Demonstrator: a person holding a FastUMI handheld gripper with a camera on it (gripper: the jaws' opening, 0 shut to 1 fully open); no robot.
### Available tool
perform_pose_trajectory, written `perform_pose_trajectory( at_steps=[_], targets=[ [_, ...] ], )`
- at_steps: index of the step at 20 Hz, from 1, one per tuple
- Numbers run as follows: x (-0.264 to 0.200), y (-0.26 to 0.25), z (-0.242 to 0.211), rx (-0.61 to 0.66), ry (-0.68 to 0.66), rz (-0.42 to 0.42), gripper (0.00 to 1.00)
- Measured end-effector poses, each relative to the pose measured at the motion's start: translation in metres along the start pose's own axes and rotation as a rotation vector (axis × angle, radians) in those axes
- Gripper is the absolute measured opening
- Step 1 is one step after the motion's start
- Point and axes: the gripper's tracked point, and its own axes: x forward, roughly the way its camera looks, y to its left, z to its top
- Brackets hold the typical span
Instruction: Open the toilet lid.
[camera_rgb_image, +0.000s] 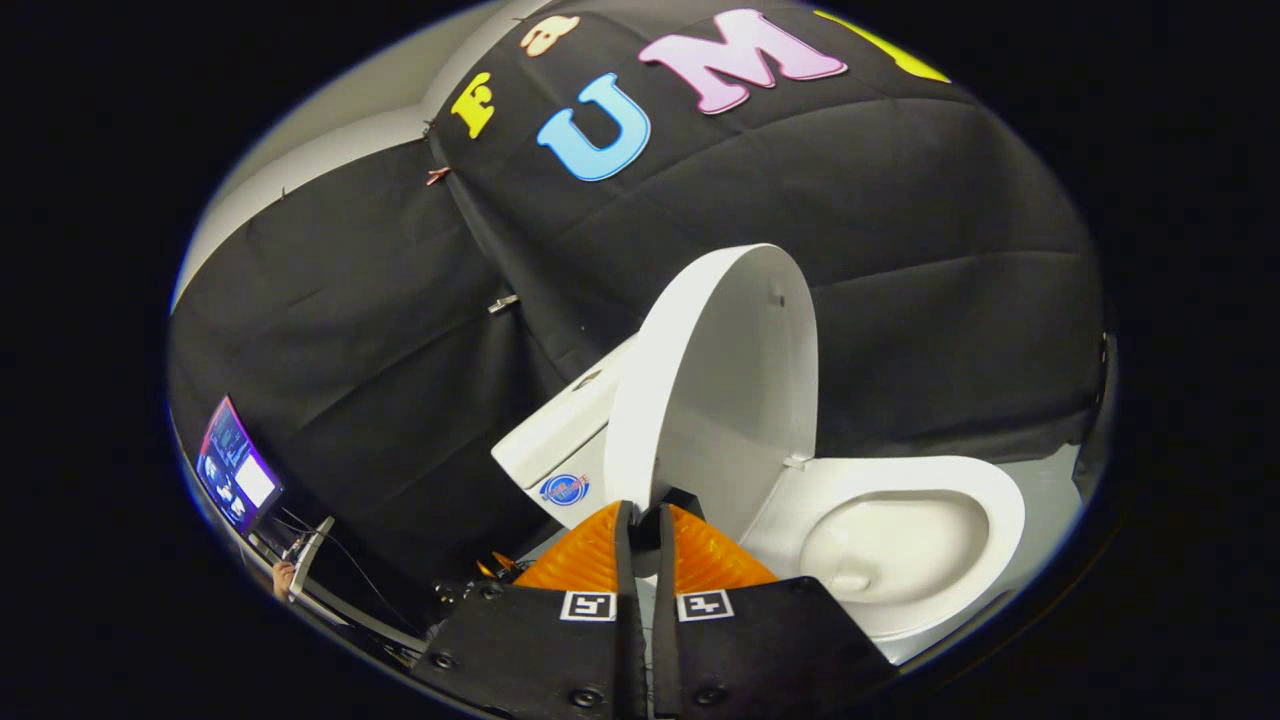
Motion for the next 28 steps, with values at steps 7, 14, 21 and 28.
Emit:
perform_pose_trajectory(
  at_steps=[7,14,21,28],
  targets=[
    [0.035,0.040,-0.002,-0.063,0.013,0.033,0.08],
    [0.060,0.060,-0.008,-0.092,0.035,0.048,0.08],
    [0.072,0.084,-0.019,-0.054,0.065,0.069,0.16],
    [0.073,0.092,-0.034,-0.028,0.089,0.091,0.82]
  ],
)
